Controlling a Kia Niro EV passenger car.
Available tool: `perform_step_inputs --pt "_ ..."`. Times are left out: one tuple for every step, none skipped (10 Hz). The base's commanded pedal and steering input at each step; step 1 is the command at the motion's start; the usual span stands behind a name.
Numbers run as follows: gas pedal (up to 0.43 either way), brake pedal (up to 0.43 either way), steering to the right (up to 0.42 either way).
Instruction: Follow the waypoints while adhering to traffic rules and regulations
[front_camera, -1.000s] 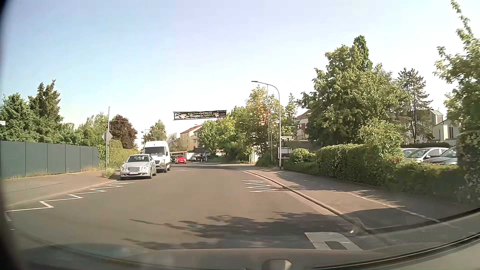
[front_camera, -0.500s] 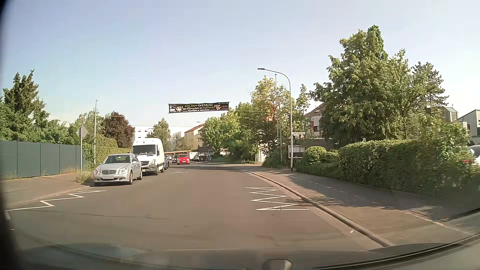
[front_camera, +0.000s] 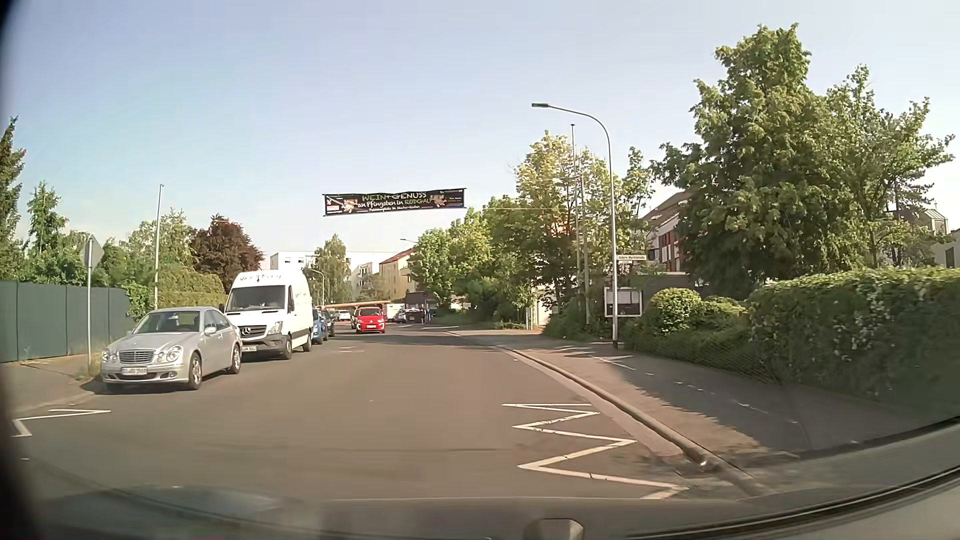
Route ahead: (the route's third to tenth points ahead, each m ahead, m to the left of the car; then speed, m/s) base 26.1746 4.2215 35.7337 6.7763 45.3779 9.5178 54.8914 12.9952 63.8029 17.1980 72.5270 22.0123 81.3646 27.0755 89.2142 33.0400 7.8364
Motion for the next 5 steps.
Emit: perform_step_inputs --pt "0.039 0.012 -0.028" --pt "0.039 0.012 -0.028" --pt "0.039 0.012 -0.027" --pt "0.039 0.012 -0.027" --pt "0.039 0.012 -0.028"
